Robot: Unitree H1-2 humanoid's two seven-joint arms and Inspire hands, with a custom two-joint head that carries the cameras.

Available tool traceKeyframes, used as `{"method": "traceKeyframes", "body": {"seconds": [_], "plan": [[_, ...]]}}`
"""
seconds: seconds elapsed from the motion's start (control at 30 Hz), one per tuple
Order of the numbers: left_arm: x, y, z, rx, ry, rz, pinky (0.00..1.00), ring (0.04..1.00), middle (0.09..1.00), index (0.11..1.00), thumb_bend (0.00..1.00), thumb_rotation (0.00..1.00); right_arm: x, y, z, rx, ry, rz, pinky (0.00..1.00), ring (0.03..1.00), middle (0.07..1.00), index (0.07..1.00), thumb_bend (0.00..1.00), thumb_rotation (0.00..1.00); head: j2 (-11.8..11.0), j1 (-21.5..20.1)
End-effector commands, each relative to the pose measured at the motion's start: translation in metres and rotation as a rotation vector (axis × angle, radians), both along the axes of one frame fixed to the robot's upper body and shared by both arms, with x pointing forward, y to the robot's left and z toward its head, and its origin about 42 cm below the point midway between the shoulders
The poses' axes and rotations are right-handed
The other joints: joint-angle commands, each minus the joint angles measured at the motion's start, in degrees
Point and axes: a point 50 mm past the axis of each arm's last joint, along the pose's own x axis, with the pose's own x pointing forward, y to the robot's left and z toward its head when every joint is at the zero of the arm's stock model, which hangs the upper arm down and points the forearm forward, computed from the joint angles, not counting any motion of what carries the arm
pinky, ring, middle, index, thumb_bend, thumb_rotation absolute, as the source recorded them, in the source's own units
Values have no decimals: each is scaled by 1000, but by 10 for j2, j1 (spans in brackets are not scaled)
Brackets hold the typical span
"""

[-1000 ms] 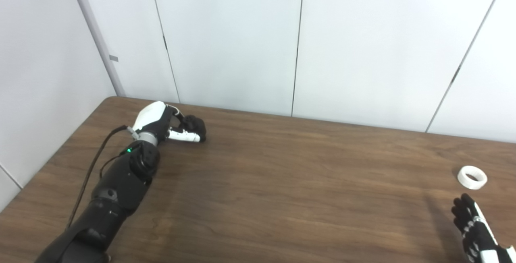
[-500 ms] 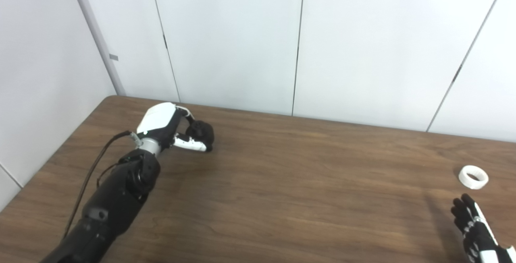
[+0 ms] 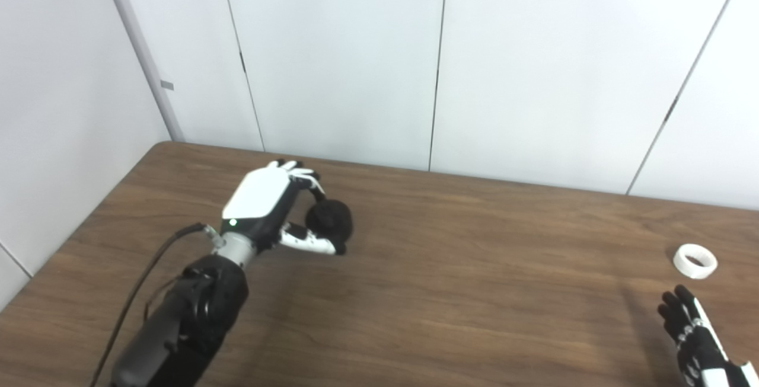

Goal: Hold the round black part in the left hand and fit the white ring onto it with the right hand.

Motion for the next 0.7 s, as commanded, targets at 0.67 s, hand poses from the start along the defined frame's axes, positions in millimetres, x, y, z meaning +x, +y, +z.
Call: {"method": "traceKeyframes", "body": {"seconds": [0.67], "plan": [[-88,-81,-25,50,-8,-216,1000,957,827,489,519,58,-35,42,-32,108,155,-24,979,956,959,975,590,984,55,-75]]}}
